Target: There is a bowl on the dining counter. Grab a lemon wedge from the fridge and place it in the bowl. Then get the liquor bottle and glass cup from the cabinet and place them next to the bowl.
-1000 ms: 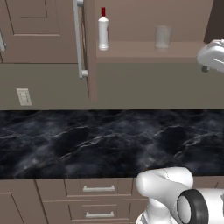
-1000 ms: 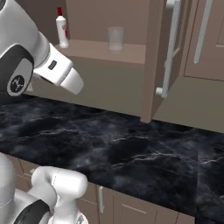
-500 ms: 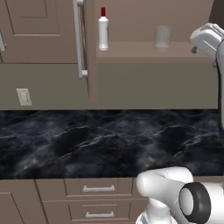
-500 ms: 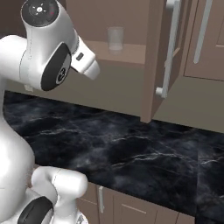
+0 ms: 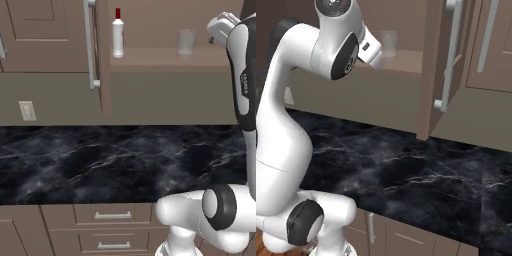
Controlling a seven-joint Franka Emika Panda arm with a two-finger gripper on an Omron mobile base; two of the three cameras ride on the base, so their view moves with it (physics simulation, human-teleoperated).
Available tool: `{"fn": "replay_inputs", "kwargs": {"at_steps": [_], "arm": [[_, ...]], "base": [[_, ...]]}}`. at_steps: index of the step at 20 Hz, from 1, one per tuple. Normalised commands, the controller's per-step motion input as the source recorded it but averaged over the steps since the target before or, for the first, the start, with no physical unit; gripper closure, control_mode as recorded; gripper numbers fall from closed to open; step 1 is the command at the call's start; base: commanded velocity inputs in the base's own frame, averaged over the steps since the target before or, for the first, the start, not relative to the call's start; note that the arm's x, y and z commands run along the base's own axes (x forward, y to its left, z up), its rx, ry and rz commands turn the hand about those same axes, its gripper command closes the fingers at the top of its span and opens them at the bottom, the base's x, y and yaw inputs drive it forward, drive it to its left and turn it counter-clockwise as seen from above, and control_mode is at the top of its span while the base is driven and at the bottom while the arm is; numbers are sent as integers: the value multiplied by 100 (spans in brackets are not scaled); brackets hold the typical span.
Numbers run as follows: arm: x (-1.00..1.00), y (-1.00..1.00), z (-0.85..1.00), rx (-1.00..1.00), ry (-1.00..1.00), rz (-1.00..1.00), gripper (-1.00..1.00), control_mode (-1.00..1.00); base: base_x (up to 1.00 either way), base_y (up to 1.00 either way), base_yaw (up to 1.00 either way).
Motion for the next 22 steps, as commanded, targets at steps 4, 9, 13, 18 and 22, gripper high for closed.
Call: {"fn": "replay_inputs", "kwargs": {"at_steps": [4,9,13,18,22], "arm": [[54,-42,4,3,-8,0,-100,-100],[60,-24,-2,7,-3,0,-100,-100],[58,-15,0,10,-6,2,-100,-100],[37,-3,0,8,-3,1,-100,-100],[43,0,0,8,0,2,-100,-100]], "base": [[0,0,0],[0,0,0],[0,0,0],[0,0,0],[0,0,0]]}}
